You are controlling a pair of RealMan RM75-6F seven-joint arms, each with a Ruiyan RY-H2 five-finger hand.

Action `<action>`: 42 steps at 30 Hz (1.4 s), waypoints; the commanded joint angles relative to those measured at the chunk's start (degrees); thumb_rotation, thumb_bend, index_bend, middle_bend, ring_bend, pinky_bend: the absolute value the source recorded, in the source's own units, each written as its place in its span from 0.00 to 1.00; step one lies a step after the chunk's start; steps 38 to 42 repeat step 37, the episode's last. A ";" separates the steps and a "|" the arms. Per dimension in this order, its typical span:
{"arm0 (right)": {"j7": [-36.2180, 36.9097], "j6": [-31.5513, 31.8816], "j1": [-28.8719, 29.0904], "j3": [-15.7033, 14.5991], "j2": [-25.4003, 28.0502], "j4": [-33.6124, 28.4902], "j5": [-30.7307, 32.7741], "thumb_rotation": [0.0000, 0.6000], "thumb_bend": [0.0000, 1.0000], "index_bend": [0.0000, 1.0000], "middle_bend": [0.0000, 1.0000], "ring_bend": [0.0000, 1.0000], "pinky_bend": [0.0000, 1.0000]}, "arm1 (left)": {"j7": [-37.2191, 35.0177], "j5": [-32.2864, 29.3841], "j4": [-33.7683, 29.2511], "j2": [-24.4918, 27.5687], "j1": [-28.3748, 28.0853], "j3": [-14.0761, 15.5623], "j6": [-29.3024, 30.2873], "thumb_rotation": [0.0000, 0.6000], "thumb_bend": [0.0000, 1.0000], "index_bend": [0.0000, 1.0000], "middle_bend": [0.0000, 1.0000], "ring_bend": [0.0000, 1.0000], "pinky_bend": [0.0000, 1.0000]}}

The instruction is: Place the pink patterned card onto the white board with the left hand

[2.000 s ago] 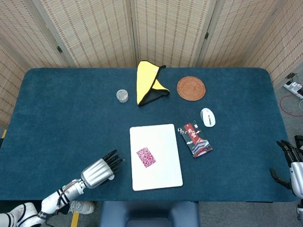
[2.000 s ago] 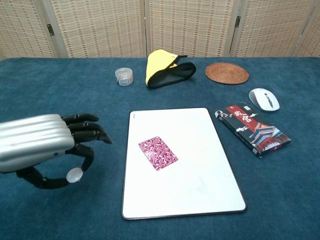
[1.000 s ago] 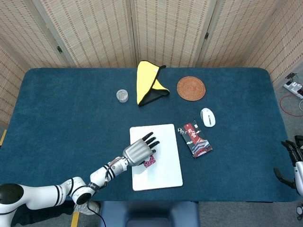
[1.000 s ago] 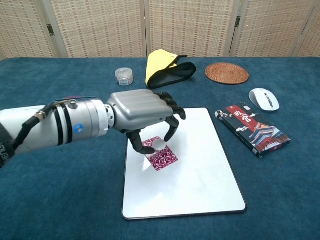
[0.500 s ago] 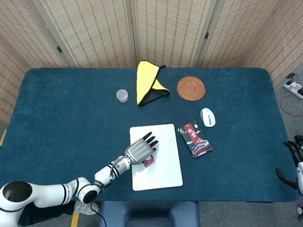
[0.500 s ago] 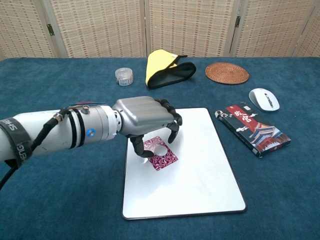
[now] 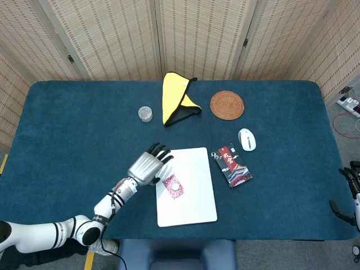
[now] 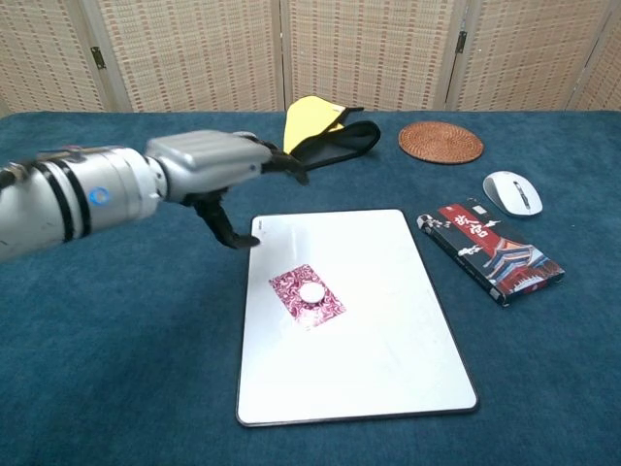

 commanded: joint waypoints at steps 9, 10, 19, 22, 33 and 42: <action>1.21 -0.99 0.73 -0.12 1.37 -0.64 -0.83 1.00 0.31 0.15 0.16 0.21 0.16 | -8.26 -1.82 -6.07 12.95 13.16 1.70 14.13 1.00 0.36 0.21 0.14 0.08 0.00; 1.30 -1.11 0.80 -0.14 1.54 -0.79 -0.87 1.00 0.31 0.15 0.16 0.21 0.16 | -8.84 -1.50 -5.89 13.48 14.22 2.22 15.06 1.00 0.36 0.20 0.14 0.08 0.00; 4.45 -2.27 1.63 -0.20 2.15 -1.10 -1.42 1.00 0.31 0.16 0.16 0.20 0.15 | -10.27 3.95 -3.68 14.88 25.48 6.97 29.65 1.00 0.36 0.15 0.13 0.08 0.00; 5.00 -2.53 1.84 -0.32 2.21 -1.26 -1.68 1.00 0.31 0.16 0.16 0.20 0.13 | -12.03 6.22 -3.63 14.97 28.44 7.95 33.21 1.00 0.36 0.15 0.13 0.07 0.00; 3.53 -1.91 1.31 -0.82 1.73 -2.61 -1.60 1.00 0.31 0.16 0.16 0.18 0.10 | -12.07 13.04 -7.80 17.16 35.42 11.05 40.08 1.00 0.36 0.16 0.13 0.07 0.00; 2.44 -1.72 1.39 -0.78 1.32 -2.98 -1.69 1.00 0.31 0.16 0.16 0.18 0.10 | -10.30 14.03 -8.61 17.24 36.38 11.36 40.22 1.00 0.36 0.18 0.13 0.07 0.00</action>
